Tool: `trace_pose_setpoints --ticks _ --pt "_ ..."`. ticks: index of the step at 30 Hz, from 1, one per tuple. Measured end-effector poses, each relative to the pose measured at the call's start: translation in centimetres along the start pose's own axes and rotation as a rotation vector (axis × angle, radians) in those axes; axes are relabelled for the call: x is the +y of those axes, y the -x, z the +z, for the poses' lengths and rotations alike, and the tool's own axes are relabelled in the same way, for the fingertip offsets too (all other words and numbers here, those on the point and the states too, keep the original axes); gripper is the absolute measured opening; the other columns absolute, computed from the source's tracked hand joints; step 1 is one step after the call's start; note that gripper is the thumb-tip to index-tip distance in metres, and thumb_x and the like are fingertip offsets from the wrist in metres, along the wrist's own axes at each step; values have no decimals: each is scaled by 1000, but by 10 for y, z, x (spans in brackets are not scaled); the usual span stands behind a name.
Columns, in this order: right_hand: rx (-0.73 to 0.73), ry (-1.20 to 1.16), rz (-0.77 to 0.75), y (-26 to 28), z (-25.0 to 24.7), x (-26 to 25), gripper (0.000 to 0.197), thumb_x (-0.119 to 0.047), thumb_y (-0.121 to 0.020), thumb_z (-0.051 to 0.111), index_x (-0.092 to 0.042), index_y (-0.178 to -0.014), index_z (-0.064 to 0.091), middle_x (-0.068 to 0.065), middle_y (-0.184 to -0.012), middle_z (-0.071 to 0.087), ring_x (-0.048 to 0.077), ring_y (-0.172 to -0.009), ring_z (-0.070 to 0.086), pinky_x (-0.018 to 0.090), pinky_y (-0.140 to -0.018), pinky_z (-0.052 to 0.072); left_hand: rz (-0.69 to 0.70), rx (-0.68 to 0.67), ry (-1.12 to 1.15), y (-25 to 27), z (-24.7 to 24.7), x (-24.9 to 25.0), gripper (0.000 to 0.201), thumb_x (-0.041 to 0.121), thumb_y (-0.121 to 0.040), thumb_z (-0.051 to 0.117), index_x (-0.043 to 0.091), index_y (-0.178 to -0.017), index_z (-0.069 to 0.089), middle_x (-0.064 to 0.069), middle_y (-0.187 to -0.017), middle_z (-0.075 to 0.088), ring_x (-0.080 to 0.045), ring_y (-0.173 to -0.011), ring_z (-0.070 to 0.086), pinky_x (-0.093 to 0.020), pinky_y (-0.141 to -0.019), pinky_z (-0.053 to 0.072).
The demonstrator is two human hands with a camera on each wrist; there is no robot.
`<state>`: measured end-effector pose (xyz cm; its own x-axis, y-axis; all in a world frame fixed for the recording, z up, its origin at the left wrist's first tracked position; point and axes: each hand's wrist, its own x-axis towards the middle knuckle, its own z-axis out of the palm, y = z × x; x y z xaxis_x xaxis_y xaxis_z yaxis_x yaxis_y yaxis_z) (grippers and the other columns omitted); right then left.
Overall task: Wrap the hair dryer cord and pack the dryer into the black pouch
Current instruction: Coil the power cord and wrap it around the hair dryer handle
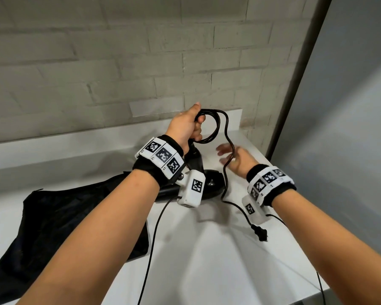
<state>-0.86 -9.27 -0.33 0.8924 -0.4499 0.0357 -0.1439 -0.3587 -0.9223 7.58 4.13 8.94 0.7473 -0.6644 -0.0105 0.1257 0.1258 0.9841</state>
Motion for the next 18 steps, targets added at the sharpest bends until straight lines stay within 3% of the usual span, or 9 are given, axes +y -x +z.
trace_pose_setpoints --ticks 2,3,5,7,10,12,15,18 --pt "-195 433 -11 2 9 11 59 -6 -74 69 -10 -128 46 9 -123 55 16 -110 54 25 -98 43 -3 11 1 0 0 0 45 37 -97 39 16 -57 39 11 -30 28 -5 -27 17 -17 -35 22" --pt "-293 598 -16 6 15 10 70 -10 -68 75 -14 -131 43 9 -130 52 20 -118 50 28 -104 38 -3 14 3 1 0 0 46 37 -97 39 15 -56 40 11 -30 28 -5 -27 17 -17 -35 22" --pt "-402 695 -18 8 29 7 73 -16 -58 77 -19 -124 47 9 -123 58 27 -113 54 33 -99 44 -4 20 11 2 1 0 45 37 -97 39 15 -57 40 11 -30 28 -5 -27 17 -17 -36 22" --pt "-407 669 -25 10 39 1 59 -12 -53 75 -18 -108 53 9 -109 62 29 -102 59 43 -91 50 -5 25 17 4 2 1 44 36 -97 39 16 -58 40 10 -30 30 -5 -28 18 -17 -36 23" --pt "-423 666 -22 9 39 -2 64 -6 -51 79 -14 -109 54 11 -108 63 29 -100 59 45 -89 51 -3 34 19 5 3 2 45 36 -97 39 16 -57 40 11 -30 30 -6 -28 18 -19 -38 23" --pt "-454 703 -1 8 36 -1 73 -18 -43 81 -18 -110 54 9 -107 65 28 -98 61 45 -87 52 -2 36 19 5 2 2 45 37 -97 39 16 -56 41 11 -31 29 -6 -28 18 -19 -39 24" --pt "-497 694 58 8 33 9 75 -36 -26 74 -28 -98 56 3 -99 69 25 -92 65 45 -83 55 -6 34 30 5 4 1 46 37 -97 38 16 -56 42 12 -31 26 -6 -28 18 -18 -38 24" --pt "-500 702 56 19 28 10 78 -28 -39 81 -30 -112 53 2 -107 68 23 -99 63 41 -91 52 -9 25 39 7 9 1 46 37 -97 38 16 -56 42 12 -31 25 -6 -28 17 -18 -37 24"
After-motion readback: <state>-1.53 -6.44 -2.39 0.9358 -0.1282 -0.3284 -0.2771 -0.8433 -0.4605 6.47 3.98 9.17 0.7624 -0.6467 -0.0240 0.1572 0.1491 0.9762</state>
